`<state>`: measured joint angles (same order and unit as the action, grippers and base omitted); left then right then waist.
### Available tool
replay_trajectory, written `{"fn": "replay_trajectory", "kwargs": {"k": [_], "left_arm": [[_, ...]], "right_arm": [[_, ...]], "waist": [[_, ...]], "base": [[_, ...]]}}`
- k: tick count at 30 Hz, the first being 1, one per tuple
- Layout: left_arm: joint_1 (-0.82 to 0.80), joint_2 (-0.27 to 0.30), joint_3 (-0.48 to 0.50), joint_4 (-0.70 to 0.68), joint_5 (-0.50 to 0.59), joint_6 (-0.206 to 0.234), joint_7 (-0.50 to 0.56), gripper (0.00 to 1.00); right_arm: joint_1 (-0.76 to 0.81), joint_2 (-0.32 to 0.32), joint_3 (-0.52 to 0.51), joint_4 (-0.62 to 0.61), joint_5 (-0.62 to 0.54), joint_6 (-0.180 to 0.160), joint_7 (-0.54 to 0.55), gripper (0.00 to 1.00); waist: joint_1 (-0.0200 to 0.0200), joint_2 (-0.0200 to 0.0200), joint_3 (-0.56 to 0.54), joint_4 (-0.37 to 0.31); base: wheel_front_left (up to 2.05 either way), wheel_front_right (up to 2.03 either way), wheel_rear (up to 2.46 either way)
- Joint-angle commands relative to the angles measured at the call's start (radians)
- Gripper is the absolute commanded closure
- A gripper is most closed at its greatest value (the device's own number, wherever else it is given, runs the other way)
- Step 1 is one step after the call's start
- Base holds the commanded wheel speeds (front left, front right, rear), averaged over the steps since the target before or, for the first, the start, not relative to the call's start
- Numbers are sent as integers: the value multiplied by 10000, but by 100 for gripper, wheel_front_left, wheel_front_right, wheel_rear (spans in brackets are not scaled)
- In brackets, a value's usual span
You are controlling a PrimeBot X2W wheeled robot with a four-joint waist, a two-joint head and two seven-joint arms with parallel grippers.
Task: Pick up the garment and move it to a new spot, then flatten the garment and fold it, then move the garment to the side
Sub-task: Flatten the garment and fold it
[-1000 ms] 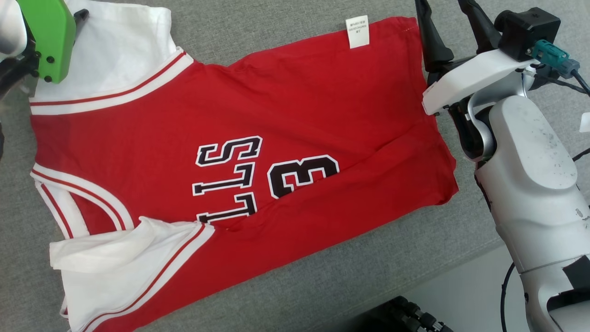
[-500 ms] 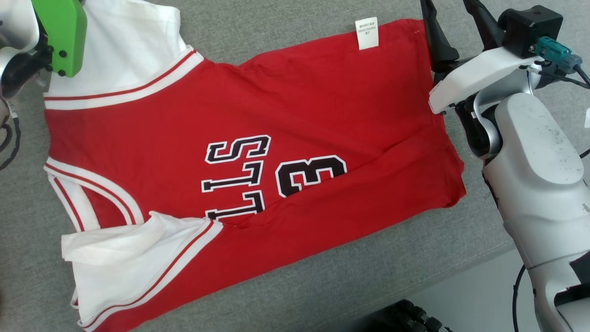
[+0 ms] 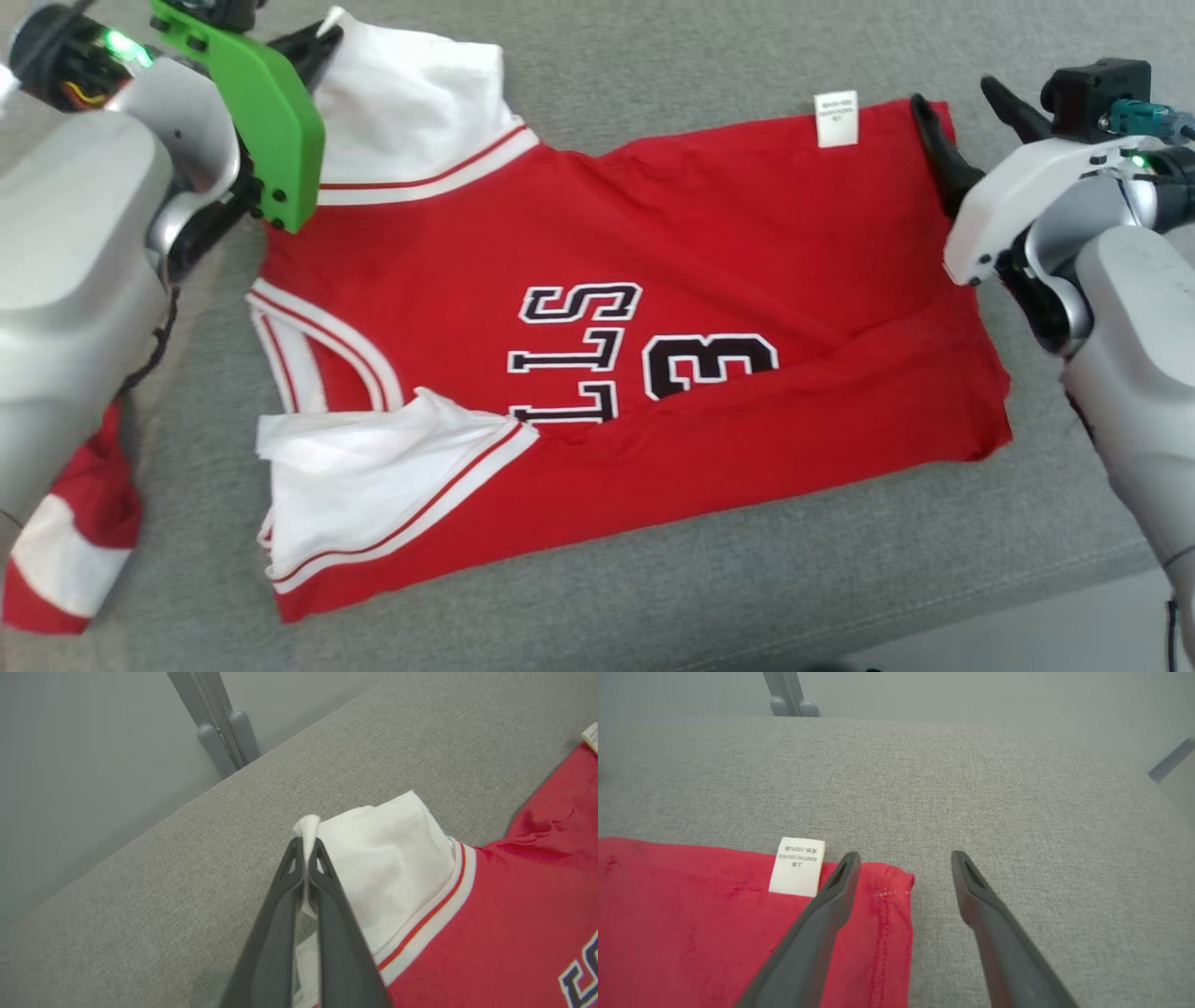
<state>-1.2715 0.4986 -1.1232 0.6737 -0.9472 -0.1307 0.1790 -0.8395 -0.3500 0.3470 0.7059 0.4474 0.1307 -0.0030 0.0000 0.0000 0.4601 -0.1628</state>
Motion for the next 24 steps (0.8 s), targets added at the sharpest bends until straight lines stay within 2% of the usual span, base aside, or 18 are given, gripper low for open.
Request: {"fn": "replay_trajectory", "kwargs": {"k": [1,11,24], "left_arm": [[243,-48,-2,-70,29,10,-185,100],[798,-96,-194,-645,67,50,-665,100],[546,33,-172,-1101,29,197,-515,100]], "right_arm": [[205,-221,135,138,145,0,169,0],[117,-1098,923,1056,640,0,829,0],[-666,-1265,1908,1999,743,0,899,0]], "waist": [[0,0,-649,731],[0,0,-922,1364],[0,0,-576,1497]], "base": [[0,0,0],[0,0,0],[0,0,0]]}}
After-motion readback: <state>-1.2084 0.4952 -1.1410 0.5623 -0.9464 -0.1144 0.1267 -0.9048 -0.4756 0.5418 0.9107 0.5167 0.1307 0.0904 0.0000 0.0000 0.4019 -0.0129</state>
